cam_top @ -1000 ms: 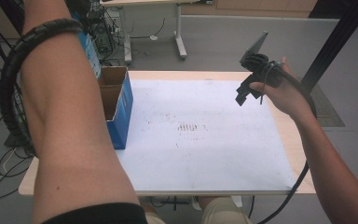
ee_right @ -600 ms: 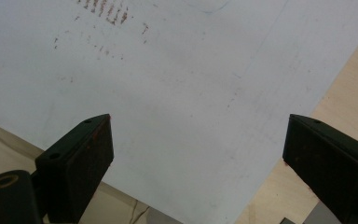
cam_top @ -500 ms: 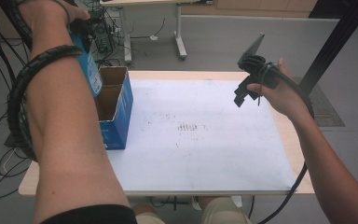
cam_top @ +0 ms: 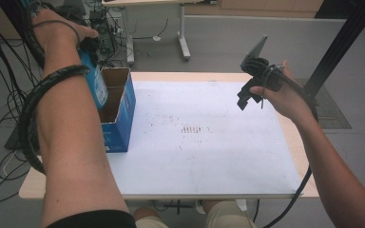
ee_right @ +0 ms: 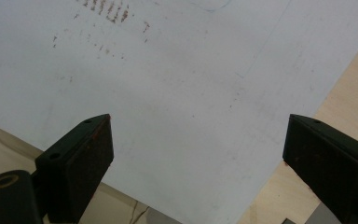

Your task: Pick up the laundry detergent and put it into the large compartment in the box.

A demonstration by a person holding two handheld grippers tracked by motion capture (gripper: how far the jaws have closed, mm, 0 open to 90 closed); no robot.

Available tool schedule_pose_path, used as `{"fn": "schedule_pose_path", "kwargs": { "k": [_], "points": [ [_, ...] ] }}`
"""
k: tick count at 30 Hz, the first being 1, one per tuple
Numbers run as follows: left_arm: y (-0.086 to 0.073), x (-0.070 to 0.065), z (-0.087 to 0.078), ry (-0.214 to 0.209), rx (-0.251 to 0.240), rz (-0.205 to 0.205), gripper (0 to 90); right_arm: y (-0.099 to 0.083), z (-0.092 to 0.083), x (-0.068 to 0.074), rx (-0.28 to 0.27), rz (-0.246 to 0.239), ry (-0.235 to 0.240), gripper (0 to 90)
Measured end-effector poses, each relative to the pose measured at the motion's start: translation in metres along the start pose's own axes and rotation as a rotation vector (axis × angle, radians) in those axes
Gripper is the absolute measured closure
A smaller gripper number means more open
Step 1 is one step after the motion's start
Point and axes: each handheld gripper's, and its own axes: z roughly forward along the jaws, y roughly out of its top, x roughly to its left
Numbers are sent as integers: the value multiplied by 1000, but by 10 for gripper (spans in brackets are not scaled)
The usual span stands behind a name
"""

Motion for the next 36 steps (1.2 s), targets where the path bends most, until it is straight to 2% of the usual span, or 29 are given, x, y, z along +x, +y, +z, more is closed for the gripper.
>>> {"fn": "schedule_pose_path", "kwargs": {
  "k": [13, 18, 21, 29, 36],
  "points": [
    [1, -4, 37, -9, 10, 13, 375, 1, 4, 1, 6, 3, -4, 89],
    [-1, -4, 54, -6, 13, 29, 375, 2, 5, 2, 9, 1, -2, 89],
    [-3, -2, 65, -15, 17, 20, 375, 3, 7, 3, 8, -1, -2, 89],
    [-9, -4, 87, 2, 9, 30, 375, 5, 11, 5, 10, -8, 5, 89],
    [-12, -5, 105, -7, 12, 34, 375, 6, 13, 7, 11, -10, 9, 89]
  ]
}}
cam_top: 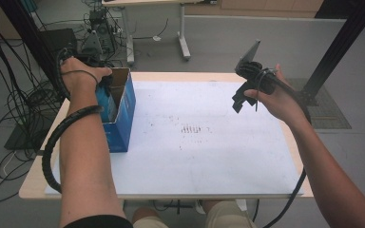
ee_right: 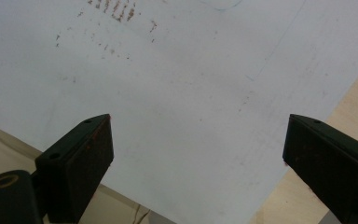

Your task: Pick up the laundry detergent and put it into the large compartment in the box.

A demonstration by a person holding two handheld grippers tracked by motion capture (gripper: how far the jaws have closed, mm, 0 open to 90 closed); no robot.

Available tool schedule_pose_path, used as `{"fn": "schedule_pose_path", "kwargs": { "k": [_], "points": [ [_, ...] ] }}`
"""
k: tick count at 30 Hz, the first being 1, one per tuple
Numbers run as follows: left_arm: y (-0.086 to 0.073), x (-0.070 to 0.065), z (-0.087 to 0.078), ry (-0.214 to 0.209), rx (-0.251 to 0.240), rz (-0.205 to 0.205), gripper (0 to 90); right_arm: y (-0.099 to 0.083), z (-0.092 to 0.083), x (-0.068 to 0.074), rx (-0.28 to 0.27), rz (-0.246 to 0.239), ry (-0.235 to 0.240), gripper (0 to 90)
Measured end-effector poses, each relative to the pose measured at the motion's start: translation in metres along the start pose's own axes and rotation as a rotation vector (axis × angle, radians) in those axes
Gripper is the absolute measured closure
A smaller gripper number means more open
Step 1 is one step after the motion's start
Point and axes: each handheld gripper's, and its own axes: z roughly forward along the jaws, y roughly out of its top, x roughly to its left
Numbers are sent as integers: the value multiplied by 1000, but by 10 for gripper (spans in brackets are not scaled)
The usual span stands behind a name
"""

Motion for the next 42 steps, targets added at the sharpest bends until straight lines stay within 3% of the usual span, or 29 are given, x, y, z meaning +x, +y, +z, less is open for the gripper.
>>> {"fn": "schedule_pose_path", "kwargs": {
  "k": [18, 31, 42],
  "points": [
    [-2, -11, 37, 19, 11, 32, 375, 0, 4, -4, 6, 6, 2, 89],
    [0, -11, 59, 16, 45, 53, 375, 0, 6, -6, 10, 13, 1, 89],
    [-2, -10, 61, 13, 32, 58, 374, -2, 6, -7, 6, 22, 2, 89]
  ]
}}
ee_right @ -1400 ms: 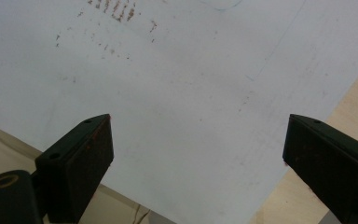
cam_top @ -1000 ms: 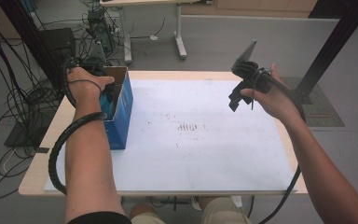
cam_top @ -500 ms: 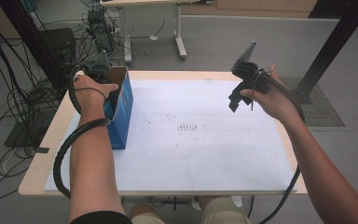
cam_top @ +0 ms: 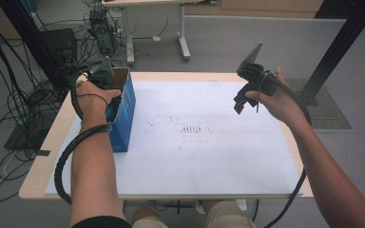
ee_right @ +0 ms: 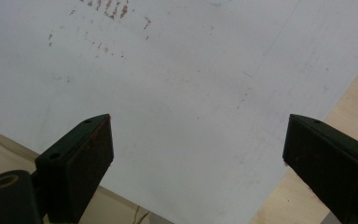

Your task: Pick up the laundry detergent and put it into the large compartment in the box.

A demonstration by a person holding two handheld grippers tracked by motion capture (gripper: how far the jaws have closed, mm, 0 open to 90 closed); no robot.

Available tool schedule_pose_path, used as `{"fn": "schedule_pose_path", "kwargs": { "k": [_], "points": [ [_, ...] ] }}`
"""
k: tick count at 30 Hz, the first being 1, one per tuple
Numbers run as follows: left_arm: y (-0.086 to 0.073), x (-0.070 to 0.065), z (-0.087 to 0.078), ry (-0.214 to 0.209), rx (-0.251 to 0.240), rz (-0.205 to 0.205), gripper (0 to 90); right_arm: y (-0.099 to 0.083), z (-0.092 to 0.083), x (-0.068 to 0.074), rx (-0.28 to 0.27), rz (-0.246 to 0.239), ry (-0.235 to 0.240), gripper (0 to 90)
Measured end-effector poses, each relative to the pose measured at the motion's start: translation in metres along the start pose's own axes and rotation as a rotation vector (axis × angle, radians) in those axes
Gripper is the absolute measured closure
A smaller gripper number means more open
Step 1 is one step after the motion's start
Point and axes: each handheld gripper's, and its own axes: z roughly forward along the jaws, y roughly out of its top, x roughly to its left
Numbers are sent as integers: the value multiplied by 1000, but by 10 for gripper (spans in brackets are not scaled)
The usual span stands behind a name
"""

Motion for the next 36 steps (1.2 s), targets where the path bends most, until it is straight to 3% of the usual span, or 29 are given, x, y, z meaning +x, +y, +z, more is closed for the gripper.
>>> {"fn": "schedule_pose_path", "kwargs": {
  "k": [36],
  "points": [
    [-2, 1, 1, -2, -13, -2, 371, -1, 3, -2, -1, 8, 9, 89]
  ]
}}
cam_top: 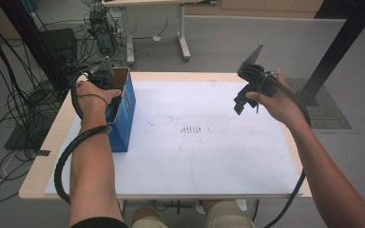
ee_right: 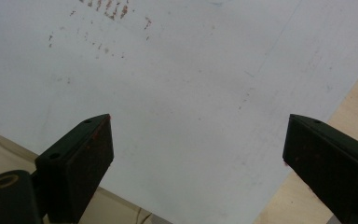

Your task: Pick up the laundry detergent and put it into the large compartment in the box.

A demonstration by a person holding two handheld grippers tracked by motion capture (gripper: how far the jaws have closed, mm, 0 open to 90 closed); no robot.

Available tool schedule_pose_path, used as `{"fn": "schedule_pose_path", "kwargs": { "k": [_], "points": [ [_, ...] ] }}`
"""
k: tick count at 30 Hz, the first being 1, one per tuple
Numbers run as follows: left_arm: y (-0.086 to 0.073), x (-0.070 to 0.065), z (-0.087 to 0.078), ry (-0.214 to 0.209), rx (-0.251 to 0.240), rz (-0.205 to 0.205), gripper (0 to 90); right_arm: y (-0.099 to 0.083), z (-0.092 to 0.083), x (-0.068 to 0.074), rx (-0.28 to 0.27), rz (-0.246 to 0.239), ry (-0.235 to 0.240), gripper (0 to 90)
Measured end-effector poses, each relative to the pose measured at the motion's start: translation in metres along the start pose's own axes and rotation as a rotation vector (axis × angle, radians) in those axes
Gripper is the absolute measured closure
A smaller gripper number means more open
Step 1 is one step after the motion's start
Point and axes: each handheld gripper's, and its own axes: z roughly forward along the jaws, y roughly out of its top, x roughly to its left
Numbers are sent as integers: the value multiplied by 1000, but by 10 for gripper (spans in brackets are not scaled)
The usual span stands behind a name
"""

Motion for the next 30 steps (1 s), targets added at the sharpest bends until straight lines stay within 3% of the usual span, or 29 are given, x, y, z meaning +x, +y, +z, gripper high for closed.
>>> {"fn": "schedule_pose_path", "kwargs": {
  "k": [30],
  "points": [
    [-1, 2, 0, -4, -7, -1, 371, -1, -1, -2, 0, 1, 0, 89]
  ]
}}
